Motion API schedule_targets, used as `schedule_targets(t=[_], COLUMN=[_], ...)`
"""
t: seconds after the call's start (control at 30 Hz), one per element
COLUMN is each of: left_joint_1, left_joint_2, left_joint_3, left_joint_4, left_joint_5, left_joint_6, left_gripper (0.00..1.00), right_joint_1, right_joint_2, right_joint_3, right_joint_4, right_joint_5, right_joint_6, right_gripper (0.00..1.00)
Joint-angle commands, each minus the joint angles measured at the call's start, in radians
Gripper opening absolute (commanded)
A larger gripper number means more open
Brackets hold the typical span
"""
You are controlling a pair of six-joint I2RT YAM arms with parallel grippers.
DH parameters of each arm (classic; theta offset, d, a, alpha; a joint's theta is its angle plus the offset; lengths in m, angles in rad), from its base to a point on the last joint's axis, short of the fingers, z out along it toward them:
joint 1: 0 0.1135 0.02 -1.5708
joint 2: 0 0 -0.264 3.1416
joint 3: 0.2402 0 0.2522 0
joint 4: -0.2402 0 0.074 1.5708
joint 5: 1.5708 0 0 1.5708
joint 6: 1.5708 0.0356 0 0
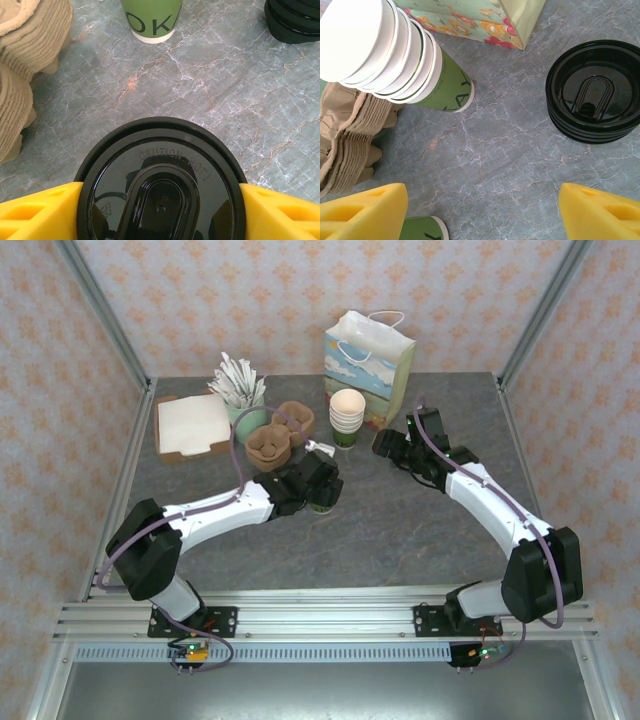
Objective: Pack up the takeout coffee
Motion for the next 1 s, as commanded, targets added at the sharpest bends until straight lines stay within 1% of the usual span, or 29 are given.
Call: schedule_targets(t=[0.0, 0.23, 0.5, 0.8, 0.97], left_joint_1=[0.005, 0.01, 0.009, 0.007, -0.005], left_joint_2=[0.079, 0.066, 0.026, 0.051, 0.051], left_joint_3=[-0.054, -0.064, -0.126, -0.162, -0.185], left_joint_4=[-0.212, -0.221, -0.195, -0.134, -0.115], left_joint_5=[0.127, 0.135, 0.14, 0.198, 0.203], left_joint_6=[-0.014, -0.024, -0.057, -0.089, -0.105], left_gripper=[0.76, 0.75, 0.73, 0.71, 0.69], right_joint_1=[-0.004, -0.004, -0.004, -0.005, -0.005], right_joint_2=[-0.002, 0.011, 0.004, -0.006, -0.011], right_joint_3=[-0.002, 0.002, -0.011, -0.019, -0.026], right_joint_4=[0.016, 0.02, 0.022, 0.02, 0.018], right_joint_5=[-0.003, -0.009, -0.003, 0.001, 0.006], right_joint_6=[0.01, 0.012, 0.012, 0.013, 0.011], right_gripper=[0.8, 0.8, 0.8, 0.8, 0.8])
